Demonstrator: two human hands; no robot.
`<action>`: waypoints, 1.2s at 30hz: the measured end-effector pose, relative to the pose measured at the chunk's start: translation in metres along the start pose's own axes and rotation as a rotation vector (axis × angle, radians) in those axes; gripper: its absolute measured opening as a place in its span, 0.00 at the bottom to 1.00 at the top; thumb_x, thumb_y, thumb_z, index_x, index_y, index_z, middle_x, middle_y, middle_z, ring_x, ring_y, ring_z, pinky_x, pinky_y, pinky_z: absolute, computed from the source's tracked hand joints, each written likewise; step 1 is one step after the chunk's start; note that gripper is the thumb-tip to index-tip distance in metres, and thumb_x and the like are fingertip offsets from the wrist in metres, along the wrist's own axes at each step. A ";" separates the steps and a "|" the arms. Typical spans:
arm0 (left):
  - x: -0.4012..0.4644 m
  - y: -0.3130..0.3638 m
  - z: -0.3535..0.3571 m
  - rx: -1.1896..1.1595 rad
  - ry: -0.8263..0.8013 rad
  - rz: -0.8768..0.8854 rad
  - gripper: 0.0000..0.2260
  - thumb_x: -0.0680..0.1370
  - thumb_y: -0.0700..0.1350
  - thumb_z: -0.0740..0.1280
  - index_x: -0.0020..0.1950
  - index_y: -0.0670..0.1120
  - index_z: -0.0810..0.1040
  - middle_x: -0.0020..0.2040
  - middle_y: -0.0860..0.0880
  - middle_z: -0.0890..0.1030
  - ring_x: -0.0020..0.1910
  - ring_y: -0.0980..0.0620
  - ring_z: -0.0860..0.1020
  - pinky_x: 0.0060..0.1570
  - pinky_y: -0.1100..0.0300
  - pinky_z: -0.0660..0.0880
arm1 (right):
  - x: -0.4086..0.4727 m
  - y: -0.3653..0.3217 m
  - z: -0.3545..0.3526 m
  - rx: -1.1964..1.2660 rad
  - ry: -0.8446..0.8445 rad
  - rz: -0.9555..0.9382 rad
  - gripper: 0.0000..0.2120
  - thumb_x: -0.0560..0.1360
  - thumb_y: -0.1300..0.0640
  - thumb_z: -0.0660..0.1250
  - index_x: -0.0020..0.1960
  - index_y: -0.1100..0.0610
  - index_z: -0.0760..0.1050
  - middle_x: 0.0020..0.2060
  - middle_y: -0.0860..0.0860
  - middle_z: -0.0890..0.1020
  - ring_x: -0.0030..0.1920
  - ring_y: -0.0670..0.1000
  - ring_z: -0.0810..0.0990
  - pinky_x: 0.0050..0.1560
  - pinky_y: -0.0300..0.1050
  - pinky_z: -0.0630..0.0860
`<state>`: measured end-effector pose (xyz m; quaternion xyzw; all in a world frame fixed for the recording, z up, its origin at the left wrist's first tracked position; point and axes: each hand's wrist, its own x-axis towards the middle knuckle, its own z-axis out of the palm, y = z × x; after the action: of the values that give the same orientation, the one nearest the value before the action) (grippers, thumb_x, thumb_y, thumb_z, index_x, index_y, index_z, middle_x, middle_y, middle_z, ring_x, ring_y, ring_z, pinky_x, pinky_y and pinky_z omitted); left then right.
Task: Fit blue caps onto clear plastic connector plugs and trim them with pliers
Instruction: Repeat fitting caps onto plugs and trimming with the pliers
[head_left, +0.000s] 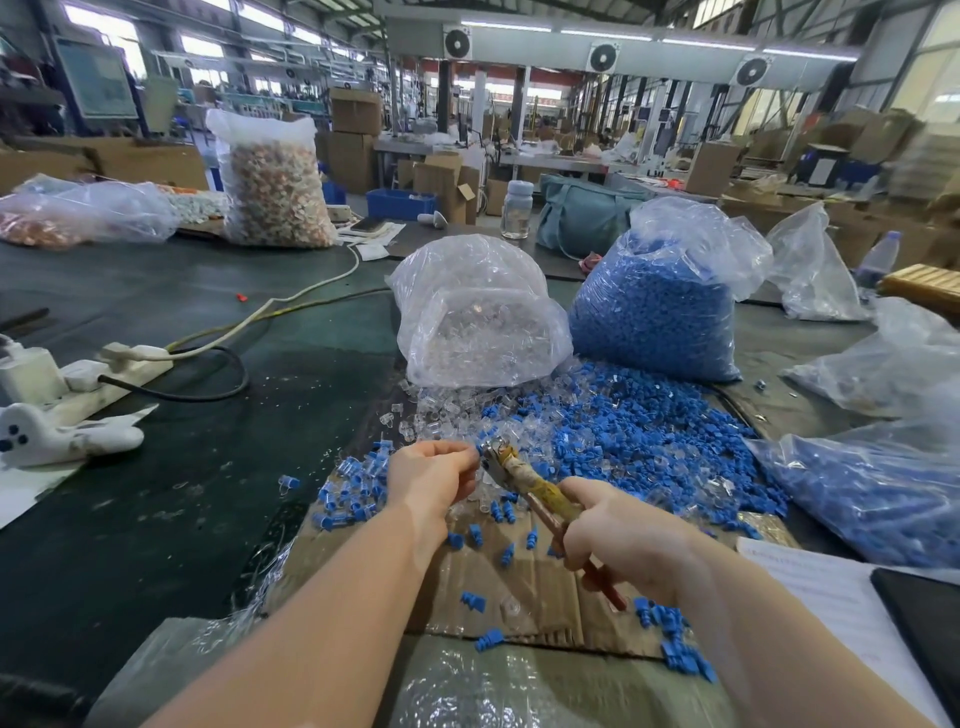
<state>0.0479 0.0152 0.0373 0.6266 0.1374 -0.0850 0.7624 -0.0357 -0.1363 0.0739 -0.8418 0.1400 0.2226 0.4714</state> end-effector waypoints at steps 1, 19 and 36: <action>0.000 -0.001 0.000 -0.013 0.000 -0.011 0.04 0.73 0.31 0.68 0.41 0.39 0.79 0.34 0.45 0.79 0.31 0.53 0.77 0.25 0.67 0.75 | 0.000 0.002 0.000 0.025 0.011 -0.005 0.22 0.70 0.71 0.59 0.60 0.53 0.67 0.48 0.59 0.74 0.38 0.51 0.72 0.35 0.42 0.71; -0.001 -0.029 -0.019 0.312 0.061 0.156 0.20 0.80 0.36 0.59 0.72 0.46 0.66 0.68 0.50 0.71 0.51 0.61 0.77 0.54 0.71 0.71 | 0.037 0.069 -0.025 -0.572 0.810 0.151 0.31 0.72 0.38 0.66 0.70 0.51 0.64 0.61 0.57 0.71 0.63 0.59 0.68 0.61 0.52 0.69; -0.027 -0.073 -0.016 0.873 -0.005 0.878 0.10 0.75 0.41 0.68 0.56 0.47 0.81 0.52 0.54 0.79 0.54 0.61 0.68 0.58 0.72 0.59 | 0.040 0.071 0.003 -0.784 0.907 -0.079 0.21 0.78 0.43 0.57 0.70 0.46 0.64 0.67 0.49 0.68 0.68 0.52 0.63 0.70 0.53 0.54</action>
<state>-0.0011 0.0149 -0.0246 0.8786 -0.1827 0.1868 0.3997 -0.0336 -0.1716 0.0006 -0.9685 0.2031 -0.1414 0.0269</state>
